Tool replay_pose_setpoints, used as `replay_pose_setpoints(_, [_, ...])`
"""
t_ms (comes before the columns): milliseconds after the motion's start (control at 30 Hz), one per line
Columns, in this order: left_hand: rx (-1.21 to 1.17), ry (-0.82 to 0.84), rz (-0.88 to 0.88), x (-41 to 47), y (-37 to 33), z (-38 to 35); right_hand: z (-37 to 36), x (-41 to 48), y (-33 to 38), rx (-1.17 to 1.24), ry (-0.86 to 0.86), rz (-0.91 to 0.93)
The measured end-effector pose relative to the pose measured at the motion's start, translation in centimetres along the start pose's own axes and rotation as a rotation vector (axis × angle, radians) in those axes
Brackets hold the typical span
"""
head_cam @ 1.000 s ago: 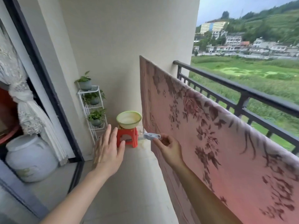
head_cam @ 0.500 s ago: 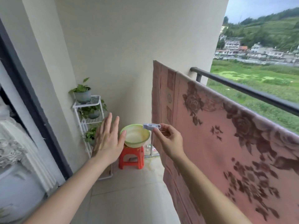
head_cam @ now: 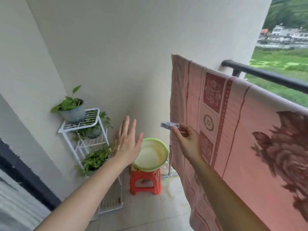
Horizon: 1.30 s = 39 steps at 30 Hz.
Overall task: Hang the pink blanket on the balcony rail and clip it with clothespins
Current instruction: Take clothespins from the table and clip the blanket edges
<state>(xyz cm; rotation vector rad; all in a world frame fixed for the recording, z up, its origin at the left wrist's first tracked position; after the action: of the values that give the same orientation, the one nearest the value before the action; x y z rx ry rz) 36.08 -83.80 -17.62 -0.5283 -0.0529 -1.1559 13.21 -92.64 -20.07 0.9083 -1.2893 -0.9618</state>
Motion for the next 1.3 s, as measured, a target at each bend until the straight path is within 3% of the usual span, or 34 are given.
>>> replay_pose_setpoints(233, [0.017, 0.083, 0.034, 16.5, 2.3, -5.3, -6.2, 16.0, -6.1, -0.052, 0.035, -0.081])
replay_pose_setpoints(467, [-0.108, 0.210, 0.084, 29.5, 4.9, -13.1, -11.1, 24.6, -13.2, -0.090, 0.042, -0.160])
replay_pose_setpoints(567, [-0.263, 0.405, 0.163, 35.1, 5.0, -19.2, -11.8, 26.4, -16.2, -0.121, -0.004, -0.207])
replay_pose_setpoints(700, [-0.378, 0.640, 0.047, 41.5, 1.8, -26.6, -12.4, 28.5, -18.3, -0.193, -0.091, -0.236])
replay_pose_setpoints(967, [-0.996, 1.238, 0.077, 49.3, -8.2, -34.2, -12.1, 30.6, -18.7, -0.294, -0.420, -0.327])
replay_pose_setpoints(1067, [-1.122, 1.439, 0.048, 49.7, -12.4, -36.0, -12.2, 30.1, -17.6, -0.336, -0.502, -0.335])
replay_pose_setpoints(1167, [-1.079, 1.649, -0.037, 48.0, -15.1, -36.9, -11.9, 29.7, -16.4, -0.394, -0.546, -0.335])
replay_pose_setpoints(1300, [-1.228, 1.736, -0.084, 45.8, -15.4, -37.5, -11.1, 29.5, -14.6, -0.454, -0.582, -0.329])
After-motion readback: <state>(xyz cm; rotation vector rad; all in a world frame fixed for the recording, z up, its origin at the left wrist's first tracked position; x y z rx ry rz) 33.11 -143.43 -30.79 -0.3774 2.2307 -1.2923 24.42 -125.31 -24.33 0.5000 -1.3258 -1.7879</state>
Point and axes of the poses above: each hand's wrist, its own x-axis towards the middle knuckle, its own z-axis out of the back of the hand, y = z × x, the point moved 9 cm from there along x, towards the middle knuckle, and after that the axes turned 7 degrees about z, right-handed, at the moved point
